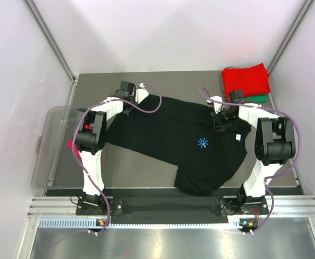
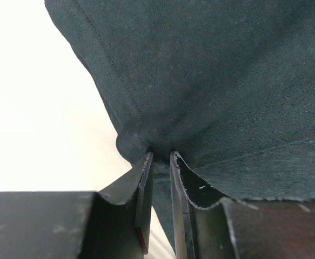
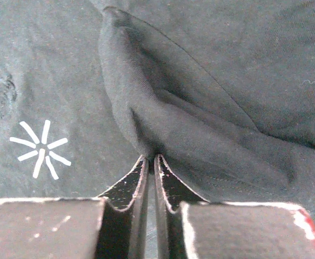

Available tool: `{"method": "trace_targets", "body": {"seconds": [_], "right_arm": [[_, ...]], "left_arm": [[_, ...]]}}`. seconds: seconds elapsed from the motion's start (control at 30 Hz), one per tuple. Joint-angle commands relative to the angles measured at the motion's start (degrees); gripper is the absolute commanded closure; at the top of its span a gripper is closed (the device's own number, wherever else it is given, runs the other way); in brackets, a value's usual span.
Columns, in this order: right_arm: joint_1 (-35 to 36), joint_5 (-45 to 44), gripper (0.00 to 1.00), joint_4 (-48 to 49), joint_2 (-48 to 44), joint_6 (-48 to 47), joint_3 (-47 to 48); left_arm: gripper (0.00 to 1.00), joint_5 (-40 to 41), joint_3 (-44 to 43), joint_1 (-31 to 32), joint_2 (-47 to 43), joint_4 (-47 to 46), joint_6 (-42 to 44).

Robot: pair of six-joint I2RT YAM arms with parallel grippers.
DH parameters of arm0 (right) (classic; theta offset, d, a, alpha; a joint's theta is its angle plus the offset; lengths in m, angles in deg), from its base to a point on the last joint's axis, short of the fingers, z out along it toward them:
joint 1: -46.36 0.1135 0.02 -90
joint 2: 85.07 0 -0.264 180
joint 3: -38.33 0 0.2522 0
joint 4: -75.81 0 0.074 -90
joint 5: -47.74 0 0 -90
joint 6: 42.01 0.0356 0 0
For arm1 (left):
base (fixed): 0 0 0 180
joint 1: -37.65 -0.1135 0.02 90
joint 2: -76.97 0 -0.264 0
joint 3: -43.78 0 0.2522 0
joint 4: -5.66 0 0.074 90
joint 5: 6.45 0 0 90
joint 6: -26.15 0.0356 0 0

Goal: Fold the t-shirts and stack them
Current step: Fold the tshirt

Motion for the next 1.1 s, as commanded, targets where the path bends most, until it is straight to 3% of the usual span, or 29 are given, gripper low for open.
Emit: {"method": "trace_targets", "body": {"seconds": [0.0,0.17,0.57,0.77,1.07], "right_arm": [[1.02,-1.10,0.96,3.09,-2.88,0.82,0.81],[2.24,-4.61,0.97,2.31,-9.63,1.17,-0.68],[13.49,-15.60,0.97,-9.30,-19.75,2.49,-1.73],[14.20,-20.17,0.98,-8.07,-18.45,2.32,-3.58],[14.29,-22.02,0.86,-4.91,-17.30,4.07,-3.06]], "left_arm": [[0.76,-0.13,0.90,-0.71,1.40,3.15,-0.99],[0.76,-0.13,0.89,-0.71,1.14,3.15,-0.99],[0.77,-0.66,1.16,-0.89,0.35,3.07,-0.82],[0.77,-1.45,1.25,-0.89,0.26,3.15,-1.26],[0.77,-1.01,1.51,-1.15,-0.62,3.42,-0.73]]}}
